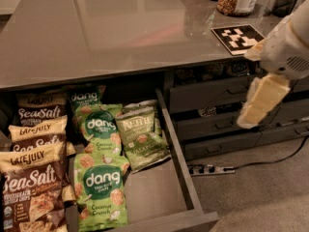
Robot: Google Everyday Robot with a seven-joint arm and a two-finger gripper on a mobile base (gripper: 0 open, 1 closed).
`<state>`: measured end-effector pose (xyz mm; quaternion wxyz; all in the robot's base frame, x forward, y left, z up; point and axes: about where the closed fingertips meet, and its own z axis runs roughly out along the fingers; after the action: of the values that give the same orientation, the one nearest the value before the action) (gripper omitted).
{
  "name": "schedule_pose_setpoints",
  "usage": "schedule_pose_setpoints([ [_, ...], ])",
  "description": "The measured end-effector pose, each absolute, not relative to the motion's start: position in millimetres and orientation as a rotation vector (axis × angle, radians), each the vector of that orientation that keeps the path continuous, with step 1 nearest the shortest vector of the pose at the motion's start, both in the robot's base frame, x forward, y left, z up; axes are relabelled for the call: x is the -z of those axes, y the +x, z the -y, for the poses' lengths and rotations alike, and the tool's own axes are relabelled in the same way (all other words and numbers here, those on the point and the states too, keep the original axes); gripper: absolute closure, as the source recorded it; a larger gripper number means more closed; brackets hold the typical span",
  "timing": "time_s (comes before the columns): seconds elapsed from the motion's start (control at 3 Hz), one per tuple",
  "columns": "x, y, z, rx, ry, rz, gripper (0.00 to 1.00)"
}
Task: Pick green jalapeno chip bag from top drawer and place on counter
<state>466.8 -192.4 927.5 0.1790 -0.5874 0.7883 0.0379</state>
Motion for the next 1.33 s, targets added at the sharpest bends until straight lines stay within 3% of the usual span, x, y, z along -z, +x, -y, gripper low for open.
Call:
schedule_pose_setpoints([
  [0.33, -882, 485, 156, -0.237, -1.598, -2.189, 0.0],
  [1.0, -884, 492, 152, -0.221, -1.582, -2.17, 0.0],
  [1.33, -867, 497, 105, -0.326, -1.613, -2.066, 0.0],
])
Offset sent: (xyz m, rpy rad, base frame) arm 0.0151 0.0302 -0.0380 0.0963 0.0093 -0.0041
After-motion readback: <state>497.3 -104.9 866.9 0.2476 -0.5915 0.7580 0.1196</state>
